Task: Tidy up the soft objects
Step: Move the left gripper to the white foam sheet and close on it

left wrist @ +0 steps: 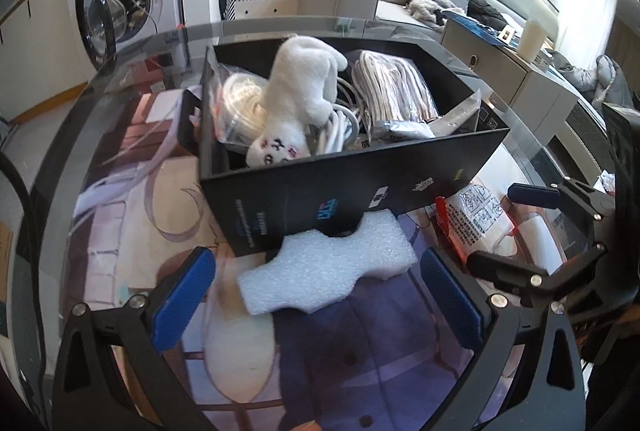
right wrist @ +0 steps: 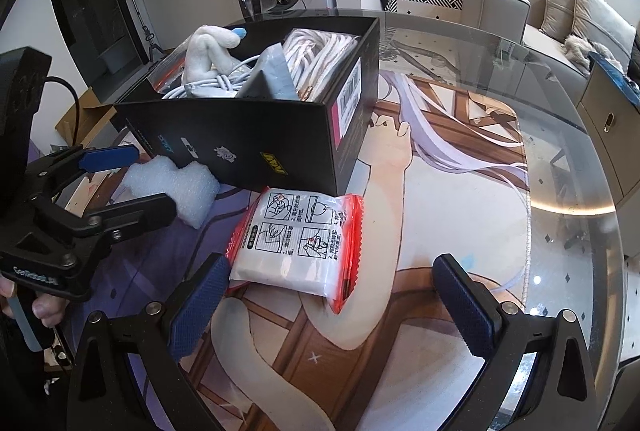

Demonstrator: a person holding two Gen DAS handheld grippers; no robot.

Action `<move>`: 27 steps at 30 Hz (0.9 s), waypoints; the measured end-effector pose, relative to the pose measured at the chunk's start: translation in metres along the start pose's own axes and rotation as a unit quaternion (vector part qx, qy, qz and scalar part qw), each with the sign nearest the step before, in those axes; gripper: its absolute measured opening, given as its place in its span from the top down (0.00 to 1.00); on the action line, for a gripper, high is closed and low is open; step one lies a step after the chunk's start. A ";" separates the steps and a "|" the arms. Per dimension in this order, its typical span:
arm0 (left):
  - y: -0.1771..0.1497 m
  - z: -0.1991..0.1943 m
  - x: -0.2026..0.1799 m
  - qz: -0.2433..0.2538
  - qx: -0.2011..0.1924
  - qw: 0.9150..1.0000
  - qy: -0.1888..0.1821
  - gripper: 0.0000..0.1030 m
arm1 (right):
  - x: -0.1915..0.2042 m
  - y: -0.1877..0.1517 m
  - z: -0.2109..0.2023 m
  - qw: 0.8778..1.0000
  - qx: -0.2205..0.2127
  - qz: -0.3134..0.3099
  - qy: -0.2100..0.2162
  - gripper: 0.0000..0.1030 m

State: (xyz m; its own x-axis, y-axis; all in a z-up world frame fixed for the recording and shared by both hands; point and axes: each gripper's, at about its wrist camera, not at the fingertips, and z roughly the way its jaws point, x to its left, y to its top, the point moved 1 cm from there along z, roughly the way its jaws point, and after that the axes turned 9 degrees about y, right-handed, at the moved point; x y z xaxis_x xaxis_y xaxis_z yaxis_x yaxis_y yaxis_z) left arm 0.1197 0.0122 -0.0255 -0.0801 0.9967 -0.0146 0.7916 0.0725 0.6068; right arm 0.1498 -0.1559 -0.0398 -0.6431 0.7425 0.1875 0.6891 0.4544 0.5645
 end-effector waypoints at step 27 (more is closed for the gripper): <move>-0.011 0.014 0.006 0.022 0.023 0.998 0.051 0.00 | 0.020 0.005 0.005 1.000 -0.006 -0.014 -0.015 0.01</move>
State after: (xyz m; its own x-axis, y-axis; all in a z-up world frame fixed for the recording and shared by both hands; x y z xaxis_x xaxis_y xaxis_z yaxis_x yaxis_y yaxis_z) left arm 0.1188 0.0177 -0.0429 -0.1043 0.9900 0.0947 0.8222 0.0322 0.5684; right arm 0.1425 -0.1366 -0.0371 -0.6513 0.7445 0.1466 0.6666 0.4691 0.5792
